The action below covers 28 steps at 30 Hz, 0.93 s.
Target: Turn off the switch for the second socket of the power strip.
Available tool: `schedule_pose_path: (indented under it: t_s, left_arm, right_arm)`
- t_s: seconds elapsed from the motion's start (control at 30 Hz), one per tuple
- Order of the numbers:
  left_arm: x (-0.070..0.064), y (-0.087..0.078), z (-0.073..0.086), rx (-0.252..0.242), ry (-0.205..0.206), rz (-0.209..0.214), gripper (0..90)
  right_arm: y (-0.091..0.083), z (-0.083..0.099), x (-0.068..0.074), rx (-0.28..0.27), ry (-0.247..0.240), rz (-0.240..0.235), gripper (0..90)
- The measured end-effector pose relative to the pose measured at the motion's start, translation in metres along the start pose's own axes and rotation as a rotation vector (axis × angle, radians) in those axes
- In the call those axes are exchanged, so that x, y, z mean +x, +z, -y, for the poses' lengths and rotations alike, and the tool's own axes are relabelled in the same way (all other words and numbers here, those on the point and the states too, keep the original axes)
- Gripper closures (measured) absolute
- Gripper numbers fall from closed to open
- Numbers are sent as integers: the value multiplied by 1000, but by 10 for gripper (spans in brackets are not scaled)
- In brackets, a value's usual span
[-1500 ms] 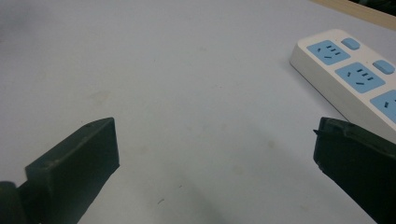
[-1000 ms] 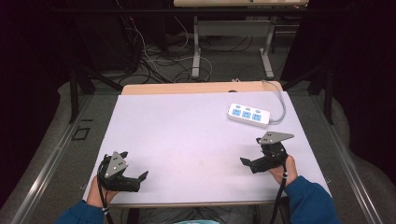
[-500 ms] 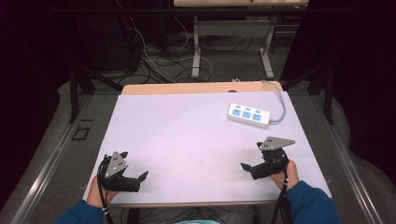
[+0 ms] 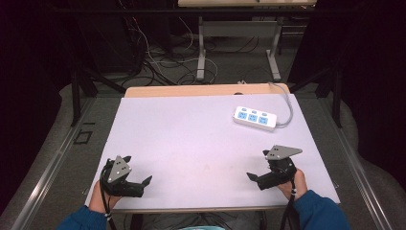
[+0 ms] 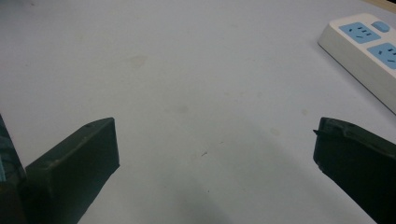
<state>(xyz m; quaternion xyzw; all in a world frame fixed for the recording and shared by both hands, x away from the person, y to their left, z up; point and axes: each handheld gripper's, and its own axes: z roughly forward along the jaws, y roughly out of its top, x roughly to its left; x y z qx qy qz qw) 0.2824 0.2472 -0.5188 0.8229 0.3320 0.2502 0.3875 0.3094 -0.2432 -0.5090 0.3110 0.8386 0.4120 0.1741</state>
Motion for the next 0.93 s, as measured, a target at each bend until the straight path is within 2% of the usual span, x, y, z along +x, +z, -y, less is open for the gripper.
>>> schedule_pose_path:
  t_s: [0.13, 0.17, 0.47, 0.57, 0.63, 0.7, 0.93]
  left_arm:
    - [0, 0, 0, 0, -1, 2, 3]
    - [0, 0, 0, 0, -1, 2, 3]
    - [0, 0, 0, 0, 1, 4, 3]
    - [0, 1, 0, -1, -1, 1, 3]
    - [1, 0, 0, 0, 14, -7, 3]
    - [0, 1, 0, -6, 10, -7, 3]
    - [0, 2, 0, 7, 4, 3, 3]
  right_arm:
    - [0, 1, 2, -6, -9, 7, 0]
    - [-1, 2, 3, 1, 2, 4, 0]
    - [-2, 4, 7, 22, -22, 0, 0]
    - [-1, 5, 9, 13, -16, 3, 0]
    - [-2, 5, 9, 20, -23, 4, 0]
    - [-2, 5, 9, 24, -37, -6, 0]
    - [-3, 6, 9, 9, -26, -1, 0]
